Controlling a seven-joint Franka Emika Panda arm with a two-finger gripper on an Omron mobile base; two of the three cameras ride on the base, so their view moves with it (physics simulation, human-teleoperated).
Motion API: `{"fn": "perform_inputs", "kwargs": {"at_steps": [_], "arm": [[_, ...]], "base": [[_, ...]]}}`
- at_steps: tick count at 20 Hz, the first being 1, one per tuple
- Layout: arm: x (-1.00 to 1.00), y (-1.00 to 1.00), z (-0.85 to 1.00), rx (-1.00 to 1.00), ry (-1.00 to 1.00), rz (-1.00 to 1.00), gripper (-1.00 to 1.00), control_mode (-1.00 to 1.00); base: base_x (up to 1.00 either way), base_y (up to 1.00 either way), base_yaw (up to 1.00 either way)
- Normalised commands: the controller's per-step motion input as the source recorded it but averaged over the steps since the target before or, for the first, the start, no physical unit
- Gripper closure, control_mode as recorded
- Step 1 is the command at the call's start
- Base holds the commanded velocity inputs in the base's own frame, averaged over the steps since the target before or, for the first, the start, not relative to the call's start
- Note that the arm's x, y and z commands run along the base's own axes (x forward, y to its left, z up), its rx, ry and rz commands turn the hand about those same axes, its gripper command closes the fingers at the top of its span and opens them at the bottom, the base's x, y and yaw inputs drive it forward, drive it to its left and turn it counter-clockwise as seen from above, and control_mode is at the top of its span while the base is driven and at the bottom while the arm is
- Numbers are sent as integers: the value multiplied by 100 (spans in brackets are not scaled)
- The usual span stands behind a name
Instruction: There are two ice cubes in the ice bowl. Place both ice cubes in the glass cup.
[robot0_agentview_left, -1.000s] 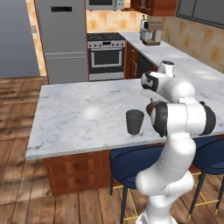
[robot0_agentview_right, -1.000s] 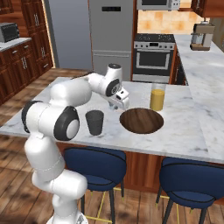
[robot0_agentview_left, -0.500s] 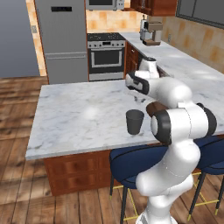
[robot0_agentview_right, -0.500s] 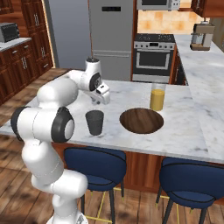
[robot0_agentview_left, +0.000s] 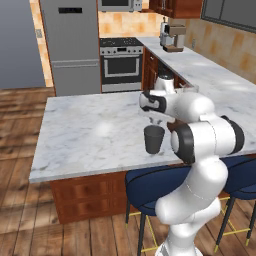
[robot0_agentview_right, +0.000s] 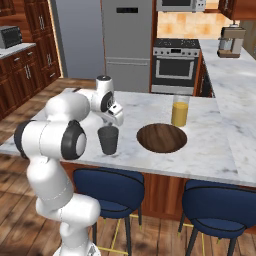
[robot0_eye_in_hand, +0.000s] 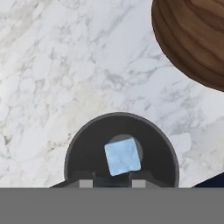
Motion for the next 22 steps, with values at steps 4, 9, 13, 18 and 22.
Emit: {"fn": "perform_inputs", "kwargs": {"at_steps": [4, 9, 13, 18, 22], "arm": [[10, 0, -21, -1, 0, 1, 100, -100], [9, 0, -24, -9, -1, 0, 100, -100], [19, 0, -12, -1, 0, 0, 100, -100], [24, 0, -18, 0, 0, 0, 100, -100], [13, 0, -15, 0, 0, 0, 100, -100]], "base": [[0, 0, 0], [0, 0, 0], [0, 0, 0], [0, 0, 0], [0, 0, 0]]}}
